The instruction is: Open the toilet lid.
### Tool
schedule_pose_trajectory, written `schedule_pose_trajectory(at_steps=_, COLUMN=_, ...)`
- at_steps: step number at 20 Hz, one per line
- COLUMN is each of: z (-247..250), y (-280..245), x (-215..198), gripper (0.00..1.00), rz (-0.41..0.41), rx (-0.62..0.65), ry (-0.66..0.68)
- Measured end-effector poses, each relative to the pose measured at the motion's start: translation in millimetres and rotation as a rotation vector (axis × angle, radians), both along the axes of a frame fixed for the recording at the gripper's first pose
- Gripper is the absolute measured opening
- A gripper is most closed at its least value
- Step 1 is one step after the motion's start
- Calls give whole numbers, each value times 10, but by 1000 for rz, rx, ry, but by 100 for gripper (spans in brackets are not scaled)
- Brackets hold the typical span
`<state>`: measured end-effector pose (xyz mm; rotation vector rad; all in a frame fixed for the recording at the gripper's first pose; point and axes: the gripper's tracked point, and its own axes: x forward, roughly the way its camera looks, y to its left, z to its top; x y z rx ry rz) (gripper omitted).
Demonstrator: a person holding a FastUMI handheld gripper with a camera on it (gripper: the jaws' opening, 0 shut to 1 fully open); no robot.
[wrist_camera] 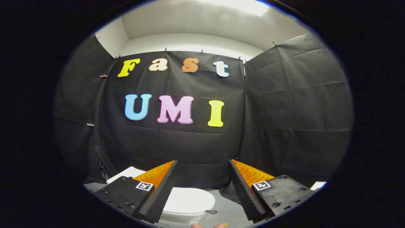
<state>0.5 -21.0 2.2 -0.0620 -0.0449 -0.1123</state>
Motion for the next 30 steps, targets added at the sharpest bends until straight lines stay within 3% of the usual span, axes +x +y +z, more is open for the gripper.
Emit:
schedule_pose_trajectory(at_steps=7, z=-23, y=-47, x=62, gripper=98, rz=-10, rx=-24, ry=-29)
schedule_pose_trajectory(at_steps=14, z=-371, y=24, x=253, gripper=98, rz=27, rx=-18, ry=-22)
schedule_pose_trajectory(at_steps=24, z=-1145, y=-198, x=584, gripper=98, rz=23, rx=-30, ry=-24)
schedule_pose_trajectory(at_steps=30, z=-1831, y=-376, x=738, gripper=98, rz=30, rx=-71, ry=49)
